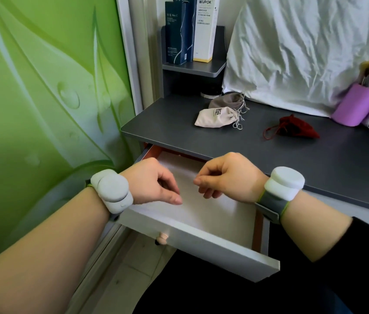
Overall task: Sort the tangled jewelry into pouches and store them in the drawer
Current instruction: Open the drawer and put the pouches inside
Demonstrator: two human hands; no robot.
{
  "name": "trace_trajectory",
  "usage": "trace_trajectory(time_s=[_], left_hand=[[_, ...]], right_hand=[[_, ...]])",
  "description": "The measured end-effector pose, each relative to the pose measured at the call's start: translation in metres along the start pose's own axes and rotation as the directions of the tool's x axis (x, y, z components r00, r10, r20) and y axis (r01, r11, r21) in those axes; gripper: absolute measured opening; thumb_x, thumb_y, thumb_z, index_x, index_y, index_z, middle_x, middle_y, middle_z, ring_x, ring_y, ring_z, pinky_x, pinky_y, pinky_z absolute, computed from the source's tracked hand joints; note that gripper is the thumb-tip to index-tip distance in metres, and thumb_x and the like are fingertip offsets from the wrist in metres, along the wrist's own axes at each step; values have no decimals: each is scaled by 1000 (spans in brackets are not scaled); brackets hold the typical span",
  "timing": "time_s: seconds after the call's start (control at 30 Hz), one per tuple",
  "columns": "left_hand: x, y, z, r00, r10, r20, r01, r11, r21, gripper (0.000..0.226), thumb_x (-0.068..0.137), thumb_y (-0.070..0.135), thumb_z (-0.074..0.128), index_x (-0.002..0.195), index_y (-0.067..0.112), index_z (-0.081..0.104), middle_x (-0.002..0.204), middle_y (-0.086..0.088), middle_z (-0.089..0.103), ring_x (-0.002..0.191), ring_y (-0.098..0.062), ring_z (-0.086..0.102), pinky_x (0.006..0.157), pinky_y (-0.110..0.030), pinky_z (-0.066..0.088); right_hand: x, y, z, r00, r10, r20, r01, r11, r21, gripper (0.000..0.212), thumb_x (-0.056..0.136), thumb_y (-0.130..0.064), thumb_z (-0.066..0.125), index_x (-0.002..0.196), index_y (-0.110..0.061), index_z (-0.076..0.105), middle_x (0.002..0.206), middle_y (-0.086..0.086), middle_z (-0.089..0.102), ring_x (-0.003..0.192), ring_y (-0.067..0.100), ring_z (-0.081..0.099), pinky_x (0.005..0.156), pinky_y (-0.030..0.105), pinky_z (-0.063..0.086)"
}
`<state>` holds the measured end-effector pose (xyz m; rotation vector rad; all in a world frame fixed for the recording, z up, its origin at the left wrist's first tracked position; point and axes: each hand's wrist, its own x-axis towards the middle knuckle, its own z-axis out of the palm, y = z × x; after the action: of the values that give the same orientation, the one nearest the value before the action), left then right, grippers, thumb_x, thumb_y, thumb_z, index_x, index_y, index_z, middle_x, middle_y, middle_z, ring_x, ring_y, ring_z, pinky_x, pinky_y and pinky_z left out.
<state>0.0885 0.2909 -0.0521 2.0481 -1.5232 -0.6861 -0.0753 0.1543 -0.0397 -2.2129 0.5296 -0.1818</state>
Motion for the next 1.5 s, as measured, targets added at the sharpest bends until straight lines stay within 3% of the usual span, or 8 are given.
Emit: trace_trajectory(time_s=[0.23, 0.4, 0.53, 0.73, 0.87, 1.07, 1.3, 1.5], left_hand=[[61, 18, -6, 959, 38, -280, -38, 999, 6, 12, 69, 35, 81, 74, 30, 72, 64, 13, 66, 60, -1, 59, 65, -21, 48], [115, 34, -16, 883, 68, -464, -87, 996, -20, 13, 74, 26, 77, 85, 21, 71, 77, 9, 62, 66, -7, 56, 70, -24, 48], [151, 43, -16, 880, 107, -462, -106, 994, 27, 35, 73, 29, 78, 105, 20, 67, 101, 2, 59, 92, -15, 59, 86, -30, 47], [191, 46, -10, 920, 116, -374, -93, 993, 77, 56, 70, 36, 79, 120, 26, 57, 113, 5, 52, 110, -15, 51, 86, -19, 35], [205, 43, -11, 937, 129, -325, -74, 982, 174, 65, 70, 42, 77, 127, 28, 52, 116, 4, 49, 115, -18, 45, 89, -24, 35], [212, 35, -13, 930, 175, -323, -78, 953, 292, 53, 77, 39, 72, 125, 28, 54, 116, 2, 49, 114, -19, 42, 86, -26, 35], [211, 34, -13, 921, 196, -337, -87, 946, 312, 30, 83, 24, 61, 112, 24, 59, 105, 1, 53, 106, -20, 46, 79, -32, 40], [197, 33, -10, 900, 219, -376, -83, 935, 345, 22, 85, 29, 59, 106, 22, 58, 102, 1, 53, 101, -20, 47, 77, -32, 40]], right_hand=[[27, 8, -38, 991, 7, -131, 11, 991, 137, 12, 84, -15, 68, 75, -7, 71, 71, 12, 72, 64, 26, 70, 58, 32, 58], [59, 18, -68, 941, 29, -336, 22, 989, 146, 10, 81, -10, 69, 72, -14, 71, 65, 9, 70, 57, 16, 64, 61, 37, 57], [83, 32, -87, 884, 37, -466, 25, 992, 127, 15, 80, -10, 69, 74, -24, 70, 68, 6, 69, 60, 20, 61, 66, 39, 55], [117, 57, -109, 783, 9, -622, -37, 999, -32, 17, 78, -11, 66, 89, -23, 71, 90, -1, 66, 81, 14, 63, 83, 30, 50], [135, 69, -114, 765, -14, -644, -97, 986, -136, 27, 79, -8, 63, 103, -19, 69, 106, -2, 56, 100, 18, 57, 90, 22, 40], [159, 79, -114, 830, 8, -558, -155, 964, -215, 42, 84, 0, 50, 119, -18, 63, 146, 1, 42, 133, 20, 39, 106, 18, 23], [161, 81, -118, 885, 106, -454, -240, 938, -249, 57, 78, 7, 42, 126, -19, 59, 140, 2, 47, 129, 22, 43, 105, 21, 28], [145, 82, -111, 904, 70, -422, -246, 892, -380, 47, 80, 0, 54, 122, -21, 60, 128, 5, 49, 116, 26, 51, 94, 22, 35]])
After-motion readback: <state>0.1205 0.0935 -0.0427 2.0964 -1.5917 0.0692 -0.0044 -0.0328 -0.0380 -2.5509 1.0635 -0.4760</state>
